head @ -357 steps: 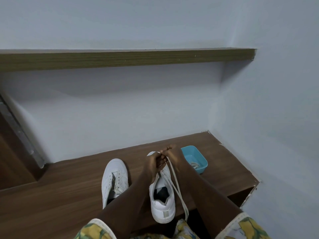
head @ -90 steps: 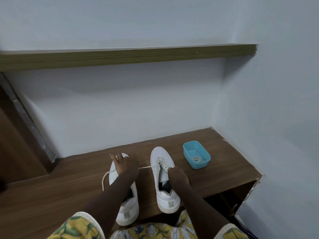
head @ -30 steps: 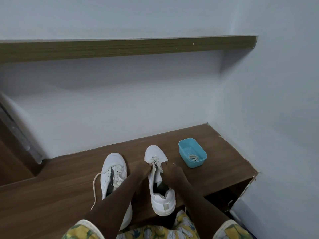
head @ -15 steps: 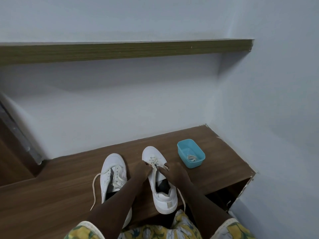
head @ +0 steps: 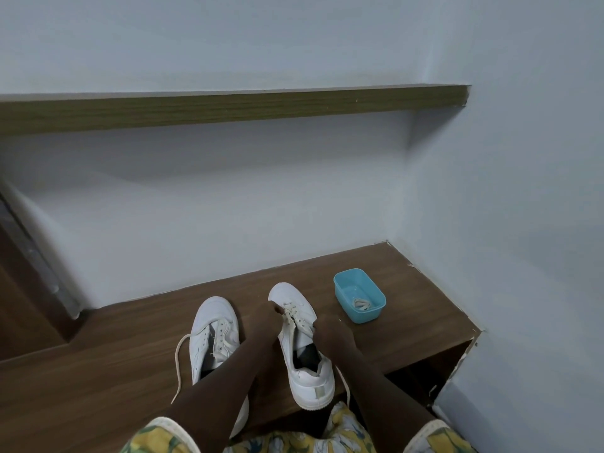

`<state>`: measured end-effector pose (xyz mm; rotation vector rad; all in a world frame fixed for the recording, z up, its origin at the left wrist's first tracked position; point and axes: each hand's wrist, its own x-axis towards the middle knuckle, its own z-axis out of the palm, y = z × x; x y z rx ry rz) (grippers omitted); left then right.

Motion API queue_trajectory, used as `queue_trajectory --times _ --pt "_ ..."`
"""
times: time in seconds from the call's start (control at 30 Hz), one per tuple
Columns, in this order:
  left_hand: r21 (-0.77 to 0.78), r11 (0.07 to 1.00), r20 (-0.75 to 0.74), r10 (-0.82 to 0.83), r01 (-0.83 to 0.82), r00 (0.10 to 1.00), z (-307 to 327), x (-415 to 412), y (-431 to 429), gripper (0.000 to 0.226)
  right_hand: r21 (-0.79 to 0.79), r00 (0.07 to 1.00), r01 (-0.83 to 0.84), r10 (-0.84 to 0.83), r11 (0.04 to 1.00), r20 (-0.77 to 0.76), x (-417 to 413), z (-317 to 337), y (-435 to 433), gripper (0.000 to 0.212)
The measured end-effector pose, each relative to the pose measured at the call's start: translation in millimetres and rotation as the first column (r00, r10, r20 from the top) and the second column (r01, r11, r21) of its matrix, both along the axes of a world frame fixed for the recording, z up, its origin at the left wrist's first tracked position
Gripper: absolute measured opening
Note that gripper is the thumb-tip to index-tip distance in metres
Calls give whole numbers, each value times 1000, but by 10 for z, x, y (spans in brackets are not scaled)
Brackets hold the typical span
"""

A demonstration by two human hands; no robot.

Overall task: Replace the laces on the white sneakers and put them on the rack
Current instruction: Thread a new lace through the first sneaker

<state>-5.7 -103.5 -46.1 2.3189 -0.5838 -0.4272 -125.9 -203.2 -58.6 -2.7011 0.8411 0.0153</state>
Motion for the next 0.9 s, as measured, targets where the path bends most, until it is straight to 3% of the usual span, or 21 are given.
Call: queue_trajectory --times 0.33,0.47,0.57,0.7,0.9 --pt "5 1000 89 -17 16 996 -40 48 -13 29 -13 996 -2 3 1000 94 137 -15 -33 32" --pt "73 989 208 -143 131 968 0 50 -59 32 47 996 70 -73 996 50 182 24 -69 32" --pt "126 983 259 -165 136 952 15 49 -100 33 50 1000 16 -17 999 13 169 37 -106 34" --pt "155 978 261 -177 140 949 -10 43 -154 34 114 999 -13 8 993 43 170 -21 -176 26" --pt "194 971 258 -190 142 947 -47 4 -168 32 23 998 -17 15 1000 57 153 60 -155 29"
